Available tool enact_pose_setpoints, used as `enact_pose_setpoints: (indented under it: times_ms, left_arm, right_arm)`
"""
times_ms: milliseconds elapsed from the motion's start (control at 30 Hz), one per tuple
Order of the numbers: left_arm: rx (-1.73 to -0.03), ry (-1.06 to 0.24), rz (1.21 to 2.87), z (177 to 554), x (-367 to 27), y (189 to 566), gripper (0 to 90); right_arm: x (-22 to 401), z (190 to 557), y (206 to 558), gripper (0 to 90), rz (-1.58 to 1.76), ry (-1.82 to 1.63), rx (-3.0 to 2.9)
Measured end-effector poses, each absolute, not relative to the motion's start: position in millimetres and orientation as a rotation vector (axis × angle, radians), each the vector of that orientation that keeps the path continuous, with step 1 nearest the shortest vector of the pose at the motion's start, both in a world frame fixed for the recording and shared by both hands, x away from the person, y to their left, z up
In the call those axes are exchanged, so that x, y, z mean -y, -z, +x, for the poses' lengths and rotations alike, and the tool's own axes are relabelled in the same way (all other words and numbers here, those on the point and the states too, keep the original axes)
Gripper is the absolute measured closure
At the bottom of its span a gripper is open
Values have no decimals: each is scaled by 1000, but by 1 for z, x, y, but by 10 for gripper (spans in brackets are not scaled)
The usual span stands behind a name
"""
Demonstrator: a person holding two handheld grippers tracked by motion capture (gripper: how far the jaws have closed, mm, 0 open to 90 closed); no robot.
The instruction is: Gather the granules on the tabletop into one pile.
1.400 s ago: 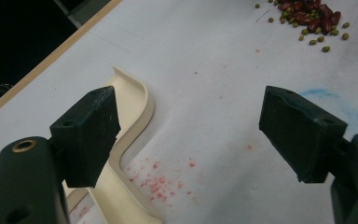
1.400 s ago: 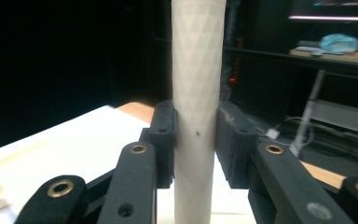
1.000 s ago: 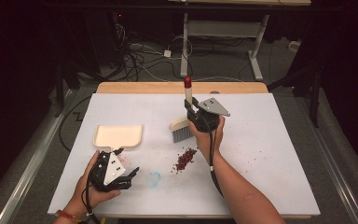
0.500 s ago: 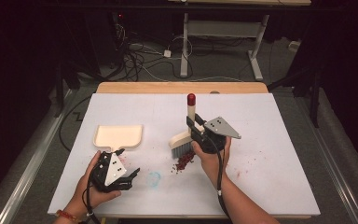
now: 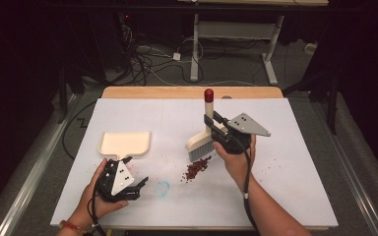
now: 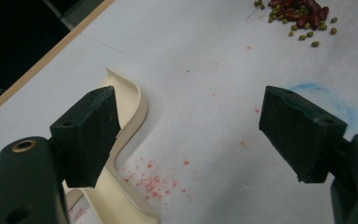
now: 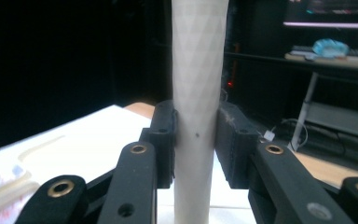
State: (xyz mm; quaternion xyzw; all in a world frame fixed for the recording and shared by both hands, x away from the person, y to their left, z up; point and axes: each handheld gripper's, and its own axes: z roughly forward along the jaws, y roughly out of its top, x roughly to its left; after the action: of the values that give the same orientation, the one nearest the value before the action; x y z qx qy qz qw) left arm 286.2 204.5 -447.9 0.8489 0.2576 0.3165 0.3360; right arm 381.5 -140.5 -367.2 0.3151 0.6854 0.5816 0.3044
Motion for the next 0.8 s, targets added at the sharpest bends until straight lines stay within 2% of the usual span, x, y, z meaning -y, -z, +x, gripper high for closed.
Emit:
enact_pose_setpoints:
  times_ms: [167, 400, 600, 800]
  left_arm:
    - [-676, -827, 2215, 286, -203, 448, 195]
    - [-678, -822, 2235, 287, -200, 449, 195]
    - [-674, -816, 2242, 287, -198, 450, 195]
    - [-677, -810, 2245, 288, -200, 451, 195]
  right_arm:
    - [173, 393, 365, 705, 688, -1500, -1972]
    - [208, 410, 383, 704, 603, -1598, -2183]
    - [193, 423, 394, 703, 525, -1701, -2270]
    - [164, 419, 400, 703, 359, -1830, -2379]
